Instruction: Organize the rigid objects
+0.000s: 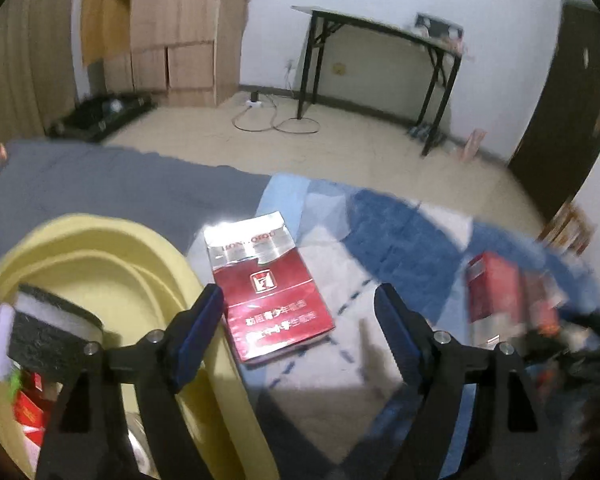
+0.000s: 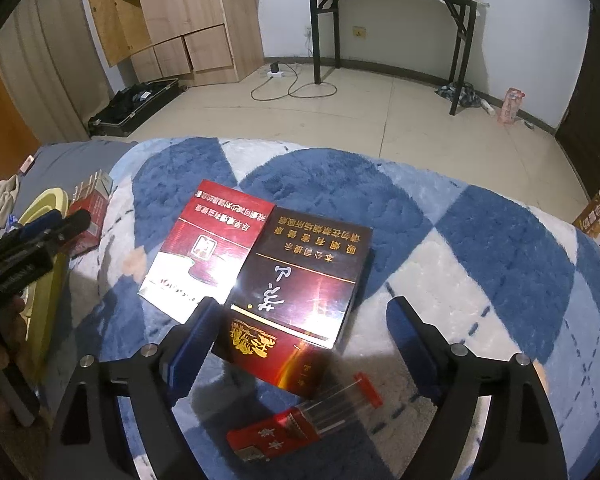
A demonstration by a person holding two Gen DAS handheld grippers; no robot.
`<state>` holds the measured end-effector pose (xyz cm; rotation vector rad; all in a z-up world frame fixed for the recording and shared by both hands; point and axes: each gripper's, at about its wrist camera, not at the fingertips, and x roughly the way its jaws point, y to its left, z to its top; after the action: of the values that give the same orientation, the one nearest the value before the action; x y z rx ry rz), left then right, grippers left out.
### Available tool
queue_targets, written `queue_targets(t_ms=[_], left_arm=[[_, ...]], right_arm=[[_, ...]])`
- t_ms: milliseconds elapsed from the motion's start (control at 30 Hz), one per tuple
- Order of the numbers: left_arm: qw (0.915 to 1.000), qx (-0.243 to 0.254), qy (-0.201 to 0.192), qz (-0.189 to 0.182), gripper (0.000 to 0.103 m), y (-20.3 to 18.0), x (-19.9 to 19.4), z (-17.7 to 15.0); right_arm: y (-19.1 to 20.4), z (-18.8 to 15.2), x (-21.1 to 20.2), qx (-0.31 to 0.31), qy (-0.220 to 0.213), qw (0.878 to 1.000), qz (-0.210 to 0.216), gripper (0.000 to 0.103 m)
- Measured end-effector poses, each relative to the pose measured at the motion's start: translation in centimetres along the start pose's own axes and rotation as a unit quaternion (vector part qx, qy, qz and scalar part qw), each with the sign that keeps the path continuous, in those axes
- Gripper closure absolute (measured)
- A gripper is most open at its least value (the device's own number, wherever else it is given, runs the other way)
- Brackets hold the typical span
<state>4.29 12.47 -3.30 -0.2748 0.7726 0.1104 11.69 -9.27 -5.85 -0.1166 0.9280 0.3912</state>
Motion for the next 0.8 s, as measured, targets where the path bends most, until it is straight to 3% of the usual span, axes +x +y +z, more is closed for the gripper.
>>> queue_targets(t_ms=[33, 100, 233, 300, 467, 667, 733, 800], left_arm=[[0.9991, -0.031, 0.005, -0.027, 0.019, 1.0, -0.5, 0.3], [0.9972, -0.061, 0.007, -0.043, 0.014, 1.6, -1.2, 0.8], [0.9978, -0.064, 0.006, -0.02, 0.004, 2.4, -2.6, 2.1], [0.998, -0.04, 0.049, 0.001, 0.004, 2.4, -1.1, 4.1], [0.9917, -0.01, 0.128, -0.006, 0.004, 2.4, 3.8, 8.6], [0.9719, 0.068, 0.215, 0.066, 0.007, 1.1, 9.0, 7.1], [0.9676, 0.071, 0.233, 0.067, 0.01, 1.3, 9.9, 6.3], [0.9679, 0.079, 0.23, 0.064, 0.02, 1.0, 10.2, 5.5]], right_arm=[[0.0, 0.1, -0.1, 0.0, 0.001, 1.0, 0.002, 0.017], [0.0, 0.2, -0.2, 0.001, -0.001, 1.0, 0.011, 0.017], [-0.6, 0.2, -1.0, 0.011, -0.005, 0.999, 0.035, 0.016], [-1.2, 0.0, -1.2, 0.021, -0.007, 0.998, 0.059, 0.015], [-2.2, 0.0, -1.6, 0.03, -0.01, 0.997, 0.071, 0.014], [-3.2, -0.1, -1.4, 0.042, -0.007, 0.996, 0.076, 0.013], [-3.5, -0.1, -1.0, 0.049, -0.003, 0.996, 0.072, 0.013], [-3.5, -0.1, -0.9, 0.05, -0.001, 0.996, 0.069, 0.013]])
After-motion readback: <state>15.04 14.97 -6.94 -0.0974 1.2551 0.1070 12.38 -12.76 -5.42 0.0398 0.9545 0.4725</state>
